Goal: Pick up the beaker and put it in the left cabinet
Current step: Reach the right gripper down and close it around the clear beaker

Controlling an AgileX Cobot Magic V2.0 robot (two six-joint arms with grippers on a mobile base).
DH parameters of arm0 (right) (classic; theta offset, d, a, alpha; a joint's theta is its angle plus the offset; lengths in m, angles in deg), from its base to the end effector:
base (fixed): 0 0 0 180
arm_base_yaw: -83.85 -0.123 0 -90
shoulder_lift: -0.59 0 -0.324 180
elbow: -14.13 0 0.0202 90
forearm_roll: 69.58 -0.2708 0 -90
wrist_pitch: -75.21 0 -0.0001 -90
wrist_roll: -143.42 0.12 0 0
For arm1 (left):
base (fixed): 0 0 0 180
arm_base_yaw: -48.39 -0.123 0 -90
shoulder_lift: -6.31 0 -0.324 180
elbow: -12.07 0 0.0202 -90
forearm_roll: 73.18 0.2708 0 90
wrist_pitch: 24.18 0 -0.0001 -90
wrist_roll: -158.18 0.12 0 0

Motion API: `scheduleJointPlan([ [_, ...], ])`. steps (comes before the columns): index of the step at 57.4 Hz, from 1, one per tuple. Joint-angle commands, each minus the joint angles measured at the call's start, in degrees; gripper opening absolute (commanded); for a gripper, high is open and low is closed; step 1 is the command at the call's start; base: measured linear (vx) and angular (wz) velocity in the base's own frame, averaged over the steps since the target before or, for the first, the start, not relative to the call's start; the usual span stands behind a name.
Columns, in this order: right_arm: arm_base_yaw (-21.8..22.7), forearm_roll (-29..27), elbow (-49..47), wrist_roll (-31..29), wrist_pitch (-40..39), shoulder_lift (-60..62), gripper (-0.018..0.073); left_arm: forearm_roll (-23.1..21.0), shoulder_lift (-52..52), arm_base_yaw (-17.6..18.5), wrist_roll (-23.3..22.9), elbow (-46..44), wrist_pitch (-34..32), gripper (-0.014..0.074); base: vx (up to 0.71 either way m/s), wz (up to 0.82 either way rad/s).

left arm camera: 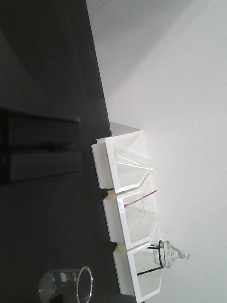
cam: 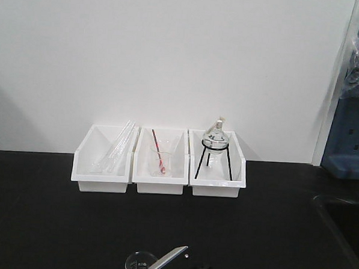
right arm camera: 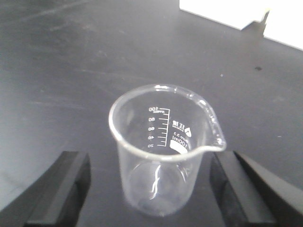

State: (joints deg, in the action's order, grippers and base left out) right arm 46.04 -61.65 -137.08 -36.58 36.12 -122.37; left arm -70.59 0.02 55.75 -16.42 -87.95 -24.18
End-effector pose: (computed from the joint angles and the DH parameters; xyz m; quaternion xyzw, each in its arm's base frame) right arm 0.3351 0.2733 0.1192 -0.3341 0.7632 0.1854 0.5211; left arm 0.0661 -0.0085 0.2040 0.0913 0.6776 0.0040 0.7297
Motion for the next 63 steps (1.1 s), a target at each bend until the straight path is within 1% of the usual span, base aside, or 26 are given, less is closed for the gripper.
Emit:
scheduleJointPlan([
  [1,0.1,-0.1,-3.2,0.0,-4.1,0.9,0.0610,-0.2,1.1,0.0,-0.2,0.9,-4.3,0.0001,0.00,0.00],
  [23,0.1,-0.1,-10.5,0.0,-4.3,-5.8,0.0605,-0.2,1.1,0.0,-0.2,0.9,-4.3,0.0001,0.00,0.00],
  [30,0.1,-0.1,-11.9,0.0,-5.9,-6.9,0.0592,-0.2,1.1,0.0,-0.2,0.9,-4.3,0.0001,0.00,0.00],
  [36,0.1,-0.2,-12.1,0.0,-7.2,-7.1,0.0561,-0.2,1.1,0.0,-0.2,0.9,-4.3,0.0001,0.00,0.00],
  [37,0.1,-0.2,-12.1,0.0,-7.3,-7.1,0.0552,-0.2,1.1,0.0,-0.2,0.9,-4.3,0.0001,0.00,0.00],
  [38,0.1,-1.5,-12.1,0.5,-8.3,-6.9,0.0439,-0.2,1.1,0.0,-0.2,0.9,-4.3,0.0001,0.00,0.00],
  [42,0.1,-2.3,-12.1,1.6,-8.3,-6.6,0.0370,-0.2,1.1,0.0,-0.2,0.9,-4.3,0.0001,0.00,0.00],
  [46,0.1,-3.0,-12.1,2.1,-8.2,-5.8,0.0274,-0.2,1.1,0.0,-0.2,0.9,-4.3,0.0001,0.00,0.00],
  [52,0.1,-3.1,-12.1,2.1,-7.9,-3.9,0.0165,-0.2,1.1,0.0,-0.2,0.9,-4.3,0.0001,0.00,0.00],
  [57,0.1,-2.9,-12.1,0.5,-6.8,-1.1,0.0090,-0.2,1.1,0.0,-0.2,0.9,-4.3,0.0001,0.00,0.00],
  [63,0.1,-2.9,-12.1,-0.8,-4.3,2.9,0.0035,-0.2,1.1,0.0,-0.2,0.9,-4.3,0.0001,0.00,0.00],
])
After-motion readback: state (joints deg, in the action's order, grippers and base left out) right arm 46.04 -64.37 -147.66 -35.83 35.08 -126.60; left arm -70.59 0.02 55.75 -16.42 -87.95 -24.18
